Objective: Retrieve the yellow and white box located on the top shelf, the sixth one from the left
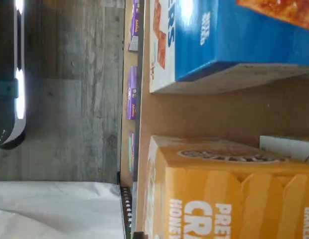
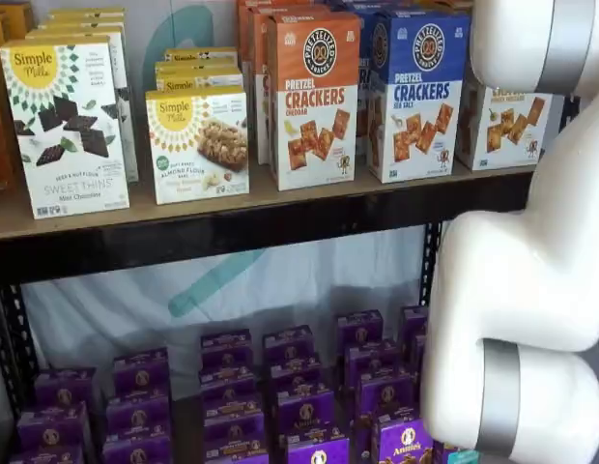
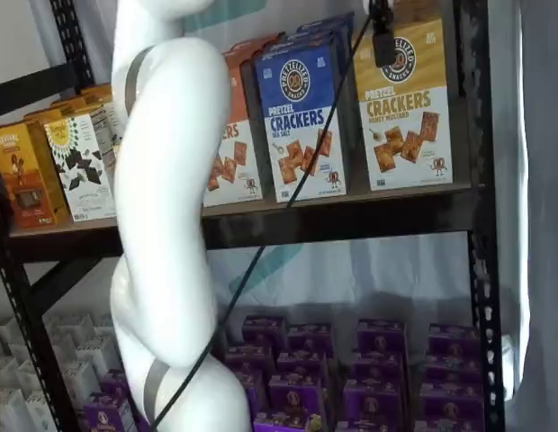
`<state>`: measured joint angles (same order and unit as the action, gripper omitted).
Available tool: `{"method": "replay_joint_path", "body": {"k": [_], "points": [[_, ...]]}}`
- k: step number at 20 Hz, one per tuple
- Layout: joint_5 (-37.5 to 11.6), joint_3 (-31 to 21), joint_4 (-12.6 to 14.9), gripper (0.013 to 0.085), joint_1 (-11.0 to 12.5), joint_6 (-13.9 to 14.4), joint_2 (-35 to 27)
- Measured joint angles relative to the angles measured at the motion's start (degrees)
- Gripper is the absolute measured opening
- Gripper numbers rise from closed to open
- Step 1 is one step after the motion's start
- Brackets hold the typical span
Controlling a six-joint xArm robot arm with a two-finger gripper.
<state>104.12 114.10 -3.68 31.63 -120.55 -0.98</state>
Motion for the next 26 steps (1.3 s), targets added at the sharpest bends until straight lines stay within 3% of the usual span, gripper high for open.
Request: {"method": "replay_joint_path", "body": {"k": [3,20,26], "points": [[-0.12,-0.03,-0.07,0.065,0.16,-0.16,0.05],[4.49,4.52,-1.13,0.065,1.72,-1.0,-1.76],[5.66,2.14,-1.91,0.065,2.2,-1.05,0.89]]}}
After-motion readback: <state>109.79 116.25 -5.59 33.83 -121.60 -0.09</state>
